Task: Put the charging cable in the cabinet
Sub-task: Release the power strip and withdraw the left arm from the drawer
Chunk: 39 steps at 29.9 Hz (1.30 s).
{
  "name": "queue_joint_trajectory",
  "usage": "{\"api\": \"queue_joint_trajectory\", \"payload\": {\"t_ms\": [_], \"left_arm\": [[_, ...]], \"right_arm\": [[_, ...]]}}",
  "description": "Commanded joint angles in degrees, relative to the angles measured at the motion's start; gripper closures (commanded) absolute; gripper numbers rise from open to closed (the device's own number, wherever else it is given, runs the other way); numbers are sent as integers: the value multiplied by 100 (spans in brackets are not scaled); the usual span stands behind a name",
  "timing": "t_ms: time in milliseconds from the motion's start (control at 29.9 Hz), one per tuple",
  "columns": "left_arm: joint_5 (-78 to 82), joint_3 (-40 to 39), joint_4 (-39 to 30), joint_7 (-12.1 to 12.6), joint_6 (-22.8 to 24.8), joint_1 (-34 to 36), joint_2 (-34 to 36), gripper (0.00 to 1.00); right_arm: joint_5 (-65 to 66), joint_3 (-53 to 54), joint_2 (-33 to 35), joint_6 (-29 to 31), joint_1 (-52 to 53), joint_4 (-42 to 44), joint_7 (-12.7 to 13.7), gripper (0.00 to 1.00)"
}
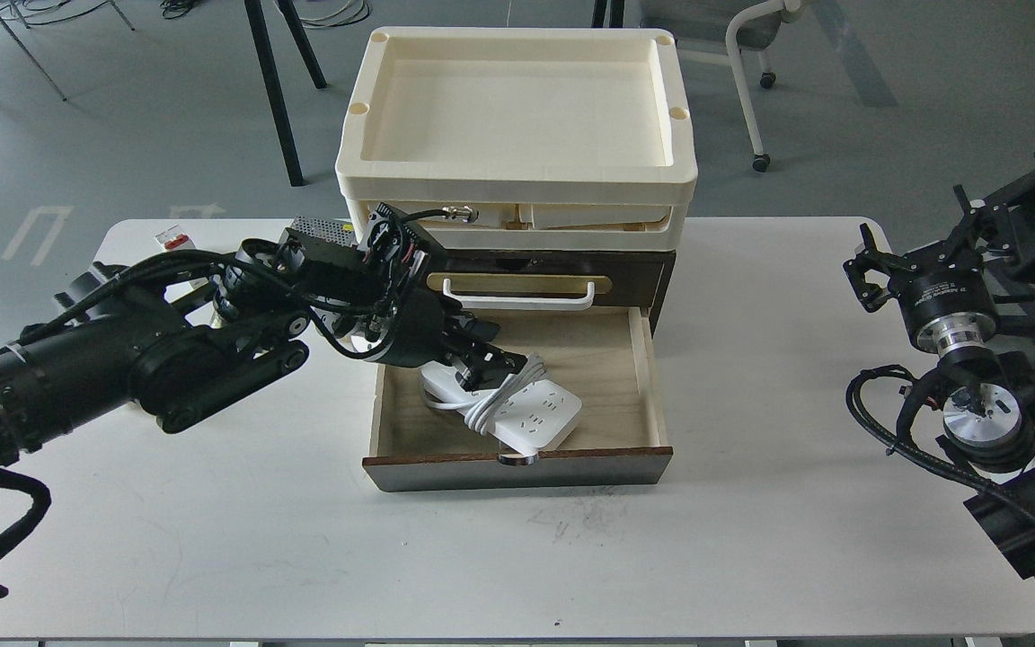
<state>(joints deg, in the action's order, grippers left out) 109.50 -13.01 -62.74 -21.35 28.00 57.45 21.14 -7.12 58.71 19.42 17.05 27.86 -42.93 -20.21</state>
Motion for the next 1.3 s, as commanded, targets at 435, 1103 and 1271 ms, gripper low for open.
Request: {"api": "queue_joint_trajectory", "payload": {"t_ms": [435,1103,1271], "left_arm": [[-4759,-2697,-811,-19,0,178,-172,0],[-10782,-4254,3013,1203,0,-347,540,0],[-10897,-4263,3180,1177,0,-971,505,0]], "right_arm": [[0,0,0,9,9,4,8,0],[0,0,0,-237,123,39,421,0],[0,9,0,-211,220,57,430,0]]}}
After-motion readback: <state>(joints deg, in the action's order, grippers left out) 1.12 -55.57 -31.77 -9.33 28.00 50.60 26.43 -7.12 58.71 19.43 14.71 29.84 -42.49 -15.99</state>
